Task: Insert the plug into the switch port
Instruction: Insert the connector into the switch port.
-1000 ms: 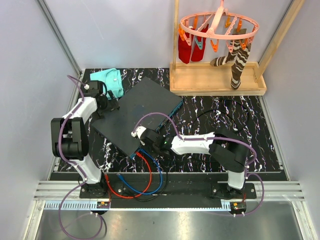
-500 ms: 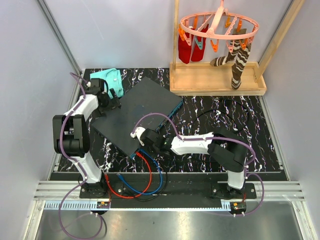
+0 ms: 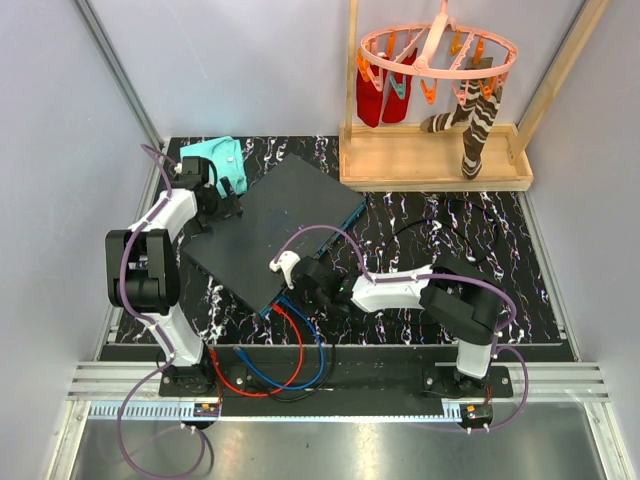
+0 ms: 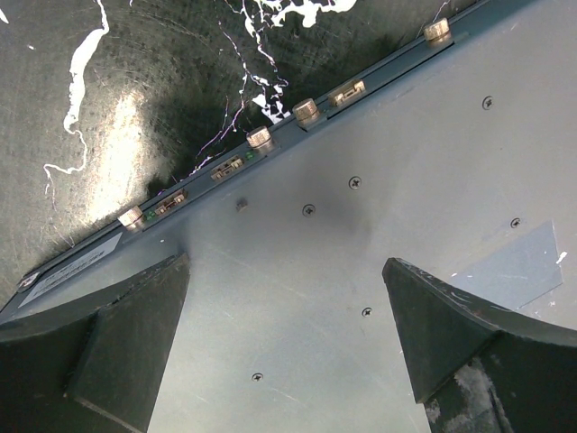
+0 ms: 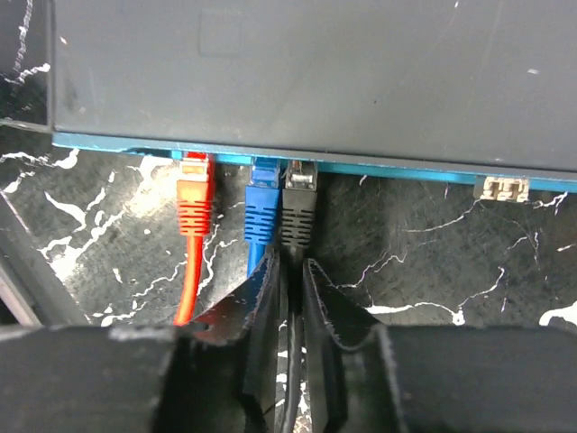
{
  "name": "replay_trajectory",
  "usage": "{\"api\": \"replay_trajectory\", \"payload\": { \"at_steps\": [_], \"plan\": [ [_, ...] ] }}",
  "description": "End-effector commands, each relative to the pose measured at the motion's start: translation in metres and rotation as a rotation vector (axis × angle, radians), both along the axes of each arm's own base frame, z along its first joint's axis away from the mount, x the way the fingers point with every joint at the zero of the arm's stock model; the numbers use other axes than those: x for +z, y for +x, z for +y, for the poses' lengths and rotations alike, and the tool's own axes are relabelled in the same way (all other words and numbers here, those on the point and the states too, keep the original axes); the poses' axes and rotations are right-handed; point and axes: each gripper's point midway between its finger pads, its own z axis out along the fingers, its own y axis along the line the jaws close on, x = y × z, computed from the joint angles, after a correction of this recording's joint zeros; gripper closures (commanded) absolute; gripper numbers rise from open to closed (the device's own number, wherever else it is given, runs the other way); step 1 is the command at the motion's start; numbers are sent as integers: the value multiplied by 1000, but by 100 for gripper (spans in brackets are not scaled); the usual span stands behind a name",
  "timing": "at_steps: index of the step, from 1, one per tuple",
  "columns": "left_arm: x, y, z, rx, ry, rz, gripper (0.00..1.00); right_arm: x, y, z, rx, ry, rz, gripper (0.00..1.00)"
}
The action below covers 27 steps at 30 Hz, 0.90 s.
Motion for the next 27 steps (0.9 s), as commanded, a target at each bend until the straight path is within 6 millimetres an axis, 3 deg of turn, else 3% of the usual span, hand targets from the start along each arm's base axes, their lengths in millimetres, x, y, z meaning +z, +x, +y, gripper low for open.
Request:
{"api": "replay_trajectory", "payload": {
  "at_steps": [1,9,17,27],
  "plan": [
    [0,-4,3,4,-12,17,1,39,0,15,-2,152,-10,71],
    [11,24,30,22,26,-53,1,22,-8,-8,-33,113,29,70],
    [-15,22,25,-37,6,19,1,12,-12,-9,-27,114,60,74],
    [-43,16,7,-94,-90,105,1,9,-7,2,-3,119,51,98]
  ]
}}
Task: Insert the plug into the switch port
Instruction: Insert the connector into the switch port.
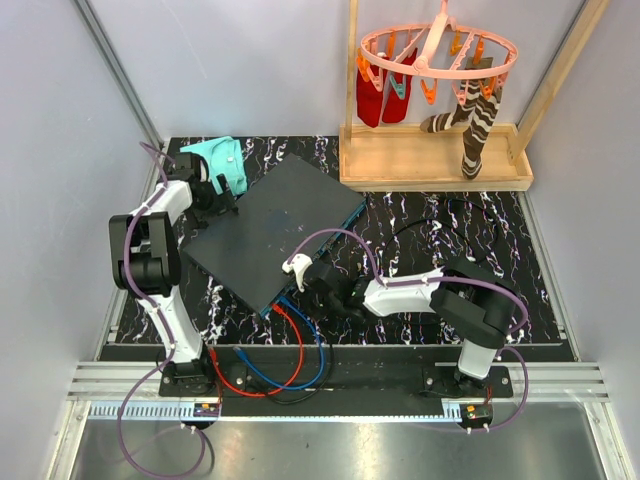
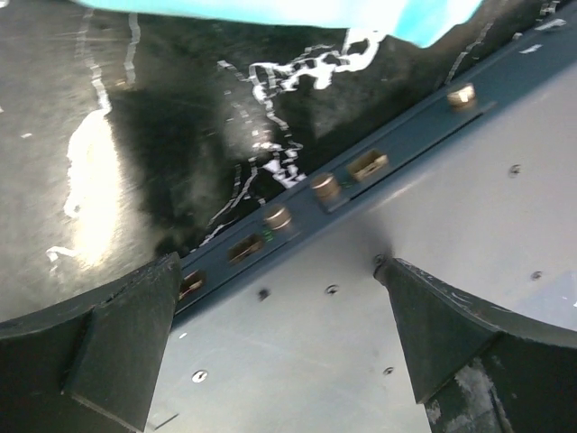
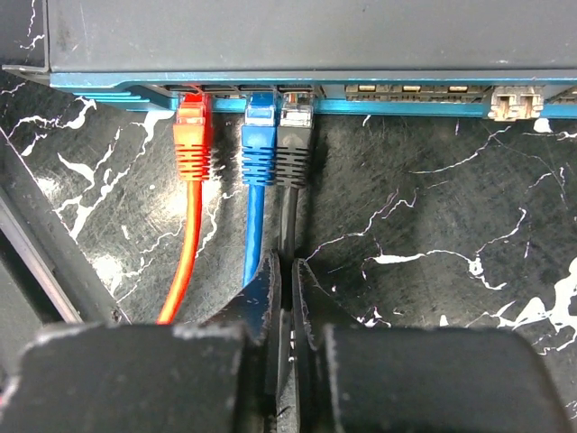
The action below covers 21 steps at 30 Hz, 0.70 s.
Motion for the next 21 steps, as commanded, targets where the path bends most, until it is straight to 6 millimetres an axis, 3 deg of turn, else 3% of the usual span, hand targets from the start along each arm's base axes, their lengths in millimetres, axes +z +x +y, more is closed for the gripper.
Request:
{"api": "replay_trajectory", "payload": {
  "at_steps": [1,9,13,16,17,21],
  "plan": [
    [-24,-12,-13,-56,-61,83,1,12,9,21,22,68,-20,100],
    [-27,-35,-41,-60,-204,155,5,35,36,50,49,123,-84,100],
    [-26,-40,-51,-73,-226,162,10,34,61,57,26,131,-103,100],
    [-30,-47,-57,-87,-241,185,12,47,77,61,22,154,-125,100],
    [-32,-50,-59,-92,-244,194,13,57,79,67,41,171,-132,100],
    [-30,-50,-60,-95,-237,189,13,48,71,61,112,89,-83,100]
  ]
}}
